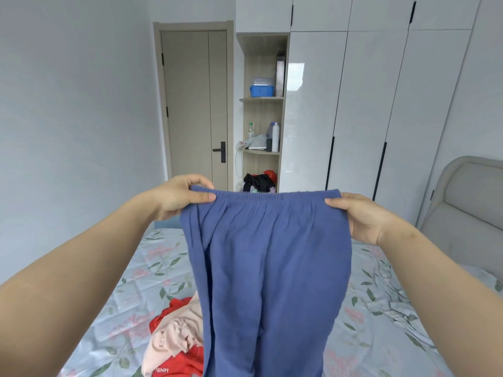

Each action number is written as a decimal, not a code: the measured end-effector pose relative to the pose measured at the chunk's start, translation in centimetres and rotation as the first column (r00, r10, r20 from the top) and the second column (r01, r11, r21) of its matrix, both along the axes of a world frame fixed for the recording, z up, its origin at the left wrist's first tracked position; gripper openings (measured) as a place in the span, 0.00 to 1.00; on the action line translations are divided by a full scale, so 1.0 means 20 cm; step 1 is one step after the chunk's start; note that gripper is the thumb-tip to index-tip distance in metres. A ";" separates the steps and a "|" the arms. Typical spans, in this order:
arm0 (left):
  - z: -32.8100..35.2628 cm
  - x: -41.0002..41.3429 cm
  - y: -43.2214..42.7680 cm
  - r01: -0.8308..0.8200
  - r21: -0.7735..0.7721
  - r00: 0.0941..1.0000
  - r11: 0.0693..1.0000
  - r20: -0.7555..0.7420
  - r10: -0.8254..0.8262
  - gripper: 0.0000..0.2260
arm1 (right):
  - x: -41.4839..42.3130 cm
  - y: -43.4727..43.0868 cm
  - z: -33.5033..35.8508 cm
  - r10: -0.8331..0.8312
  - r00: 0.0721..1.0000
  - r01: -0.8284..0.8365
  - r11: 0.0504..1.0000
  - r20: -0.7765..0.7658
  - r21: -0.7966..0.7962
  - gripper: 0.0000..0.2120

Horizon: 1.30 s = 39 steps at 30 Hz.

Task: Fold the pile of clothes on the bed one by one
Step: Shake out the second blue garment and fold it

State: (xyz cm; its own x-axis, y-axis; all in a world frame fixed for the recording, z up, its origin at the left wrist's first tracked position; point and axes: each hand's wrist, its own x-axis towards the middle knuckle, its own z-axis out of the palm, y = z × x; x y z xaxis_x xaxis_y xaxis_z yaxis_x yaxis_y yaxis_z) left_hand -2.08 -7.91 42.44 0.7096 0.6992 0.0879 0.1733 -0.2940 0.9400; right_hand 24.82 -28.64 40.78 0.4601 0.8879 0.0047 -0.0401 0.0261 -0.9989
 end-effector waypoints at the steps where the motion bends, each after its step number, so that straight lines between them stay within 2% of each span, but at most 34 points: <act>1: -0.02 0.00 -0.01 0.019 0.028 0.993 0.999 -0.115 -0.016 0.05 | 0.00 0.00 -0.02 -0.038 0.998 0.039 0.999 0.043 -0.029 0.05; 2: -0.05 -0.01 -0.03 0.042 0.047 0.979 0.998 -0.201 -0.032 0.05 | 0.00 0.00 -0.04 -0.049 0.996 0.052 0.997 0.070 -0.048 0.05; 3: -0.06 0.00 -0.04 0.055 0.036 0.975 0.998 -0.217 -0.046 0.05 | 0.00 0.00 -0.05 -0.026 0.997 0.031 0.998 0.078 -0.058 0.07; 7: -0.07 -0.02 -0.01 0.065 -0.093 0.997 0.994 0.047 -0.061 0.06 | 0.03 -0.06 -0.07 0.111 0.994 -0.110 0.992 0.012 -0.062 0.06; 8: -0.06 -0.03 0.00 0.068 -0.098 0.996 0.993 0.065 -0.062 0.07 | 0.04 -0.07 -0.07 0.111 0.994 -0.111 0.992 -0.002 -0.065 0.05; 12: -0.08 -0.03 0.02 0.033 -0.063 0.999 0.997 0.009 -0.032 0.06 | 0.05 -0.05 -0.09 -0.015 0.998 0.019 0.998 0.059 -0.066 0.02; 14: -0.10 -0.01 0.01 0.020 -0.072 0.999 0.997 0.032 -0.018 0.06 | 0.05 -0.04 -0.10 -0.085 0.992 0.091 0.994 0.094 -0.065 0.04; 17: -0.09 0.00 -0.01 0.027 -0.194 0.977 0.981 0.212 0.015 0.08 | 0.06 -0.04 -0.10 -0.081 0.993 0.086 0.995 0.087 -0.054 0.05; 19: -0.10 -0.01 0.00 0.062 -0.326 0.932 0.943 0.356 0.062 0.07 | 0.05 -0.06 -0.10 -0.015 1.000 0.015 1.000 0.002 0.009 0.05; 20: -0.11 -0.01 -0.01 0.076 -0.374 0.933 0.924 0.353 0.066 0.06 | 0.05 -0.06 -0.10 0.015 0.998 -0.011 0.999 -0.065 0.048 0.06; 23: -0.22 0.01 -0.03 0.030 -0.444 0.989 0.895 0.146 0.040 0.07 | 0.04 -0.07 -0.16 0.015 0.988 -0.011 0.999 -0.156 0.031 0.07; 27: -0.33 0.09 -0.07 -0.047 -0.524 0.986 0.850 0.110 0.122 0.09 | 0.04 -0.06 -0.30 -0.070 0.987 0.053 0.992 -0.148 -0.115 0.04; 31: -0.42 0.20 -0.14 -0.217 -0.576 0.950 0.788 0.063 0.307 0.13 | -0.02 -0.02 -0.34 -0.244 0.952 0.228 0.968 -0.183 -0.106 0.02; 33: -0.47 0.30 -0.20 -0.280 -0.526 0.919 0.803 0.096 0.383 0.16 | -0.08 0.02 -0.36 -0.305 0.934 0.294 0.952 -0.187 -0.082 0.04; 36: -0.54 0.43 -0.30 -0.331 -0.386 0.903 0.861 0.135 0.408 0.16 | -0.20 0.08 -0.38 -0.292 0.941 0.292 0.956 -0.173 -0.027 0.06; 39: -0.60 0.52 -0.39 -0.338 -0.309 0.906 0.889 0.150 0.396 0.06 | -0.31 0.10 -0.39 -0.230 0.964 0.233 0.972 -0.136 0.006 0.06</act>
